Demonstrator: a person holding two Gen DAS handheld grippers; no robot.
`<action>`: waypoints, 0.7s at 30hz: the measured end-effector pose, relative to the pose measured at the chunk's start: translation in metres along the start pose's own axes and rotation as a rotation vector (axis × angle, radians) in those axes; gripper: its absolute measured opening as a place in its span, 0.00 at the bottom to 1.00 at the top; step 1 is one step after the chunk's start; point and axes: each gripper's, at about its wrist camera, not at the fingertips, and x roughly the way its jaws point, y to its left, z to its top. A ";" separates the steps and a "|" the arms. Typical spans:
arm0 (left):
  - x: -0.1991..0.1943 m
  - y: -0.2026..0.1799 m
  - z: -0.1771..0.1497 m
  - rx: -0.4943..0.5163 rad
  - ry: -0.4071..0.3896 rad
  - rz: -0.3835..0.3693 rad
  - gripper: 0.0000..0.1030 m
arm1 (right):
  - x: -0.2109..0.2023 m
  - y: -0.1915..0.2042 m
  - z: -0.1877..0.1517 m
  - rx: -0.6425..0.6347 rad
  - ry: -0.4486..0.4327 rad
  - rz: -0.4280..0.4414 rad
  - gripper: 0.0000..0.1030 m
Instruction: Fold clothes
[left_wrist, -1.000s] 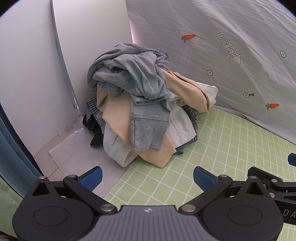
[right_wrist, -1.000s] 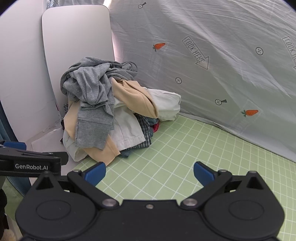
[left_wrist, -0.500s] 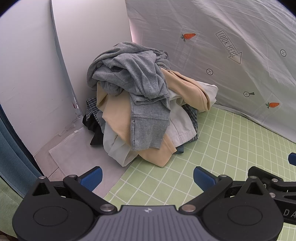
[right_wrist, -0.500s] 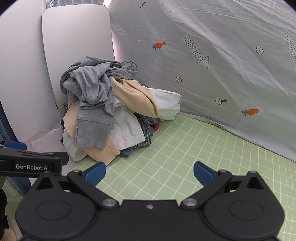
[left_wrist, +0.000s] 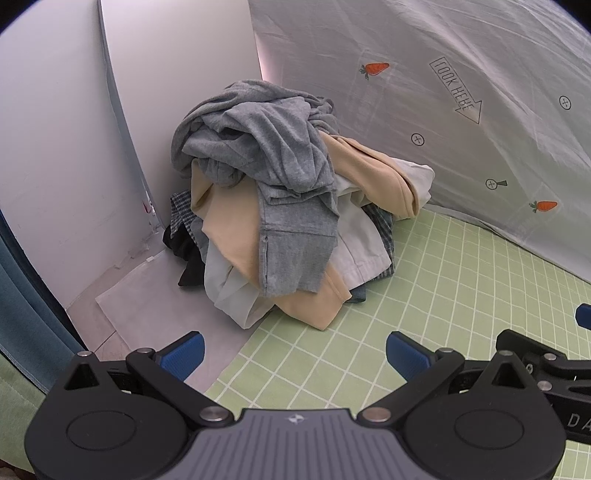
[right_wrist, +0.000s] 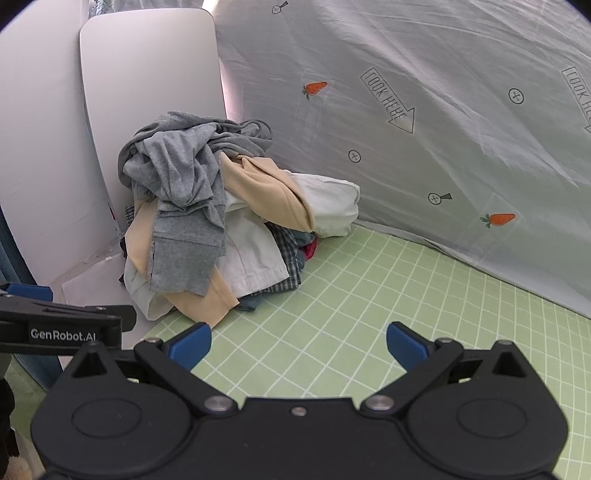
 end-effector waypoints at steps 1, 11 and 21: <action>0.000 0.000 0.000 0.001 0.000 -0.001 1.00 | 0.000 0.000 0.000 0.000 0.000 0.000 0.99; 0.004 -0.002 -0.003 0.007 0.022 -0.012 1.00 | 0.002 -0.002 -0.002 0.007 0.015 -0.001 0.99; 0.020 0.009 -0.002 -0.029 0.093 0.009 1.00 | 0.017 0.004 -0.003 -0.014 0.051 -0.001 0.99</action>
